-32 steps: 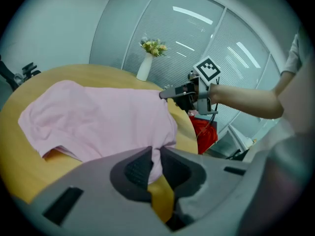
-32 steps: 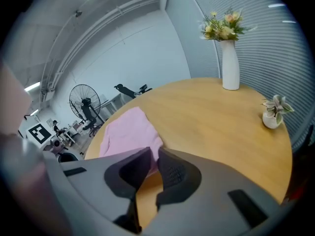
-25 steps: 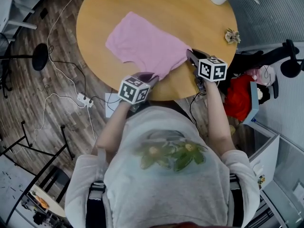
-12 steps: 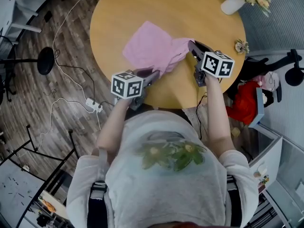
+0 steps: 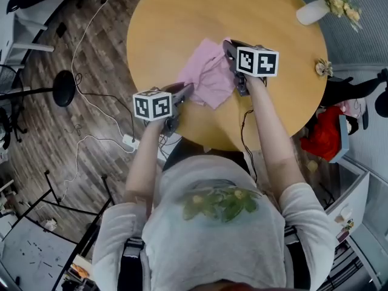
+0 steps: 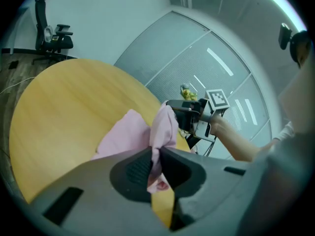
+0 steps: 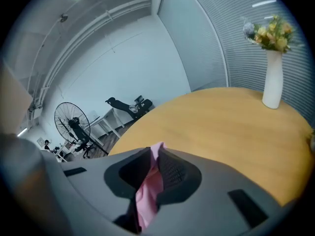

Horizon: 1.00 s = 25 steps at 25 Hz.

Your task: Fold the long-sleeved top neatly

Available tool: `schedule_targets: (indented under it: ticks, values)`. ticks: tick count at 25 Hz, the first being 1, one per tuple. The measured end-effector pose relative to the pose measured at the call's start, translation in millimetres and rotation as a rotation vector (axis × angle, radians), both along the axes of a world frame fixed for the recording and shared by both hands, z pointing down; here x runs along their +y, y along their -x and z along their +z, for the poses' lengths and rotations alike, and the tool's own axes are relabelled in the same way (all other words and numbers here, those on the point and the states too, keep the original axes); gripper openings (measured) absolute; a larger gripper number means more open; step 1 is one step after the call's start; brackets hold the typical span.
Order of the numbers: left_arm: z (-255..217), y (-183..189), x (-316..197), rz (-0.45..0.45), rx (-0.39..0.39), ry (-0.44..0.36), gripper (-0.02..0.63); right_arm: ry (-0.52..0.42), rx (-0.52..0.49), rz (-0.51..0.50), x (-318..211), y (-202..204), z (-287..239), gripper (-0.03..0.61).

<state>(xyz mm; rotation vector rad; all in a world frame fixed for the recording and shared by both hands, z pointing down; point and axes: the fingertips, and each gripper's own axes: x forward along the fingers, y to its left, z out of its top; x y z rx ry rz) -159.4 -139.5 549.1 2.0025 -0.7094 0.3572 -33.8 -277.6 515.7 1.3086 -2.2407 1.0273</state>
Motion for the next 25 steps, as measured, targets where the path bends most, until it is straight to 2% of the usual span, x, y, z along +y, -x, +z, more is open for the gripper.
schedule_targets:
  ticks: [4, 8, 9, 12, 16, 20, 25]
  values:
    - [32.6, 12.1, -6.6, 0.026, 0.011, 0.103, 0.048, 0.1, 0.04, -0.004, -20.5, 28.3, 50.2, 0.06]
    - [54.5, 27.1, -2.5, 0.047, -0.003, 0.139, 0.053, 0.165, 0.029, -0.047, -24.3, 57.9, 83.1, 0.061]
    - [56.4, 32.2, -2.0, 0.06, -0.016, 0.13, 0.066, 0.164, 0.017, -0.059, -25.0, 63.7, 84.2, 0.061]
    - [56.2, 50.4, -4.5, 0.102, -0.068, 0.08, 0.116, 0.122, -0.061, -0.063, -29.9, 73.0, 70.8, 0.16]
    - [41.9, 72.4, -17.5, 0.087, -0.146, 0.008, 0.124, 0.005, -0.152, 0.009, -29.0, 54.0, 32.5, 0.16]
    - [28.3, 64.7, -35.7, 0.091, -0.239, -0.093, 0.124, -0.039, -0.077, 0.024, -15.6, 24.5, 25.8, 0.16]
    - [8.5, 24.4, -46.1, 0.132, -0.292, -0.221, 0.124, -0.008, 0.025, 0.051, 15.9, -6.1, 46.7, 0.16]
